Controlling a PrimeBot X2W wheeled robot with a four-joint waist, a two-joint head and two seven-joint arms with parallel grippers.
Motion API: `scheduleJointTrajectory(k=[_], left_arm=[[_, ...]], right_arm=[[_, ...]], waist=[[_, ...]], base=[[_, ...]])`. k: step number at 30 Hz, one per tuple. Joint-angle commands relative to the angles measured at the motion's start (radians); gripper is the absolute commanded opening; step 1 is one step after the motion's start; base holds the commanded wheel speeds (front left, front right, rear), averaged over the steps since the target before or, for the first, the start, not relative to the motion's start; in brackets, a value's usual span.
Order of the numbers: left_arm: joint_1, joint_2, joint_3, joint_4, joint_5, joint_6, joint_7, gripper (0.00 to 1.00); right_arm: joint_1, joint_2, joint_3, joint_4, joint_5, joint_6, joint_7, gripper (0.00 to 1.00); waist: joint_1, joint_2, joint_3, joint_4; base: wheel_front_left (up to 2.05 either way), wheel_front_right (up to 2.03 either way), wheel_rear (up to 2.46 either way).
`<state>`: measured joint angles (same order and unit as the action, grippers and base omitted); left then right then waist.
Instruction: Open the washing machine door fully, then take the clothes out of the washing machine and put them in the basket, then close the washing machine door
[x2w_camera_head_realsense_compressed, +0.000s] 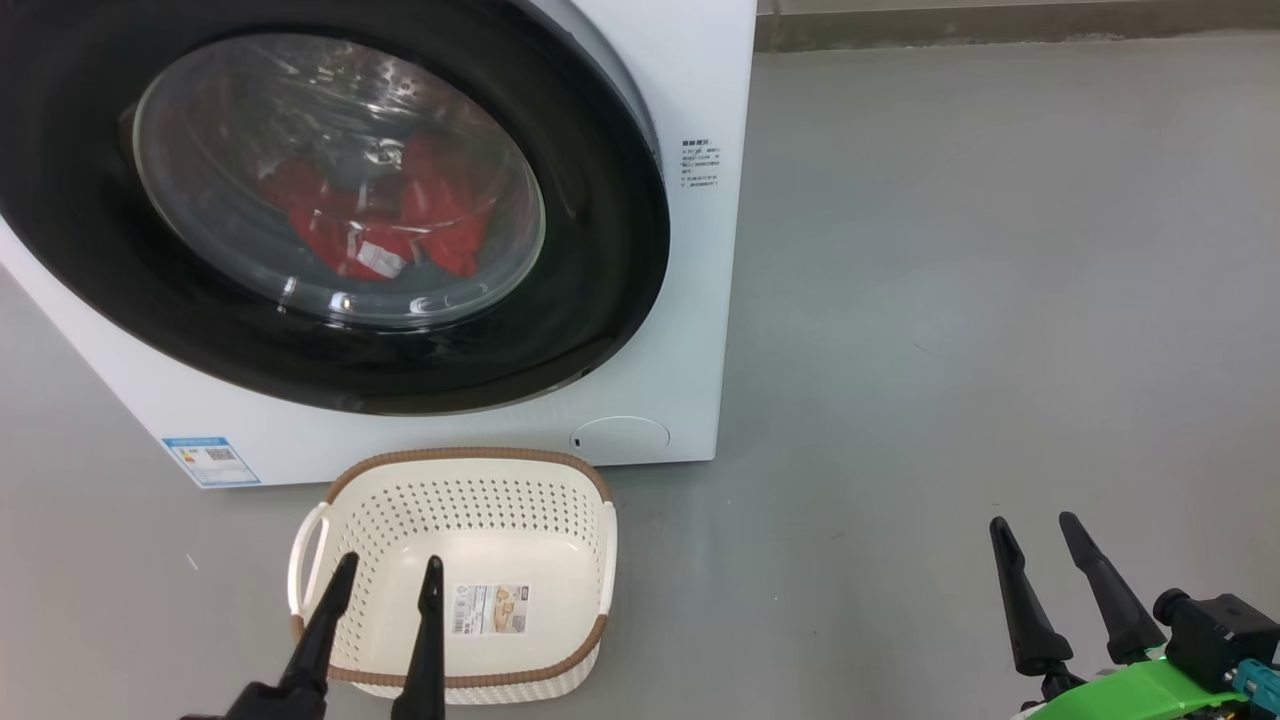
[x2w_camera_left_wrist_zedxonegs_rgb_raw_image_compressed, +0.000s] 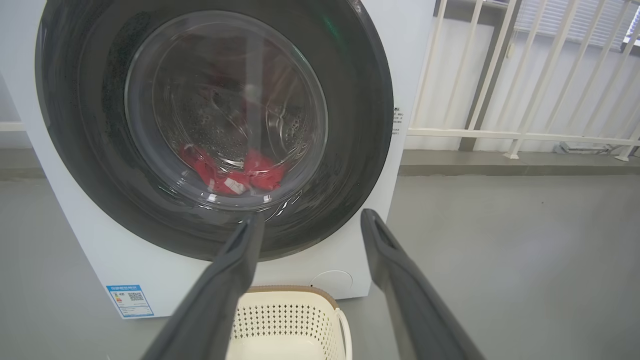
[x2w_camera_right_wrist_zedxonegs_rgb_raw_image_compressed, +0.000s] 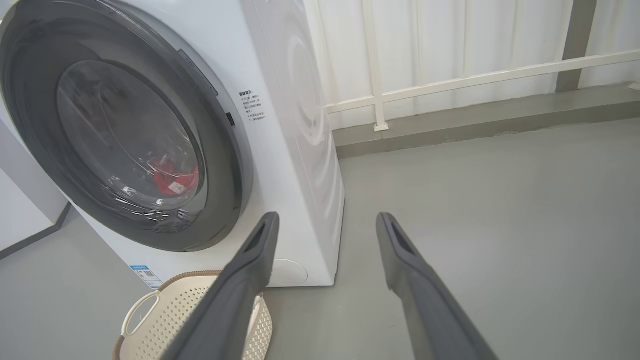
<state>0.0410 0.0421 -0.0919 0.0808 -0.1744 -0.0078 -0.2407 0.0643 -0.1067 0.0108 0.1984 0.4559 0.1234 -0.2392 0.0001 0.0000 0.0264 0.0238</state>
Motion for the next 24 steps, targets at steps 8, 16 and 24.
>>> scheduleJointTrajectory(k=[8, 16, 24], left_arm=[[-0.015, 0.008, 0.038, -0.006, 0.034, 0.017, -0.021, 1.00], [-0.013, 0.008, 0.046, 0.006, 0.022, 0.013, -0.021, 1.00], [-0.011, 0.008, 0.046, 0.009, 0.022, 0.010, -0.021, 1.00]], right_arm=[[-0.001, -0.010, -0.009, -0.035, -0.052, 0.007, -0.023, 1.00], [0.007, -0.004, -0.027, -0.036, -0.055, 0.007, -0.023, 1.00], [0.010, -0.004, -0.025, -0.037, -0.058, 0.007, -0.023, 1.00]], waist=[[0.0000, 0.0000, -0.001, -0.002], [0.0000, 0.0000, -0.006, -0.002], [0.0000, 0.0000, -0.013, 0.000]], base=[[0.00, 0.00, 0.00], [0.00, 0.00, 0.00], [0.00, 0.00, 0.00]])
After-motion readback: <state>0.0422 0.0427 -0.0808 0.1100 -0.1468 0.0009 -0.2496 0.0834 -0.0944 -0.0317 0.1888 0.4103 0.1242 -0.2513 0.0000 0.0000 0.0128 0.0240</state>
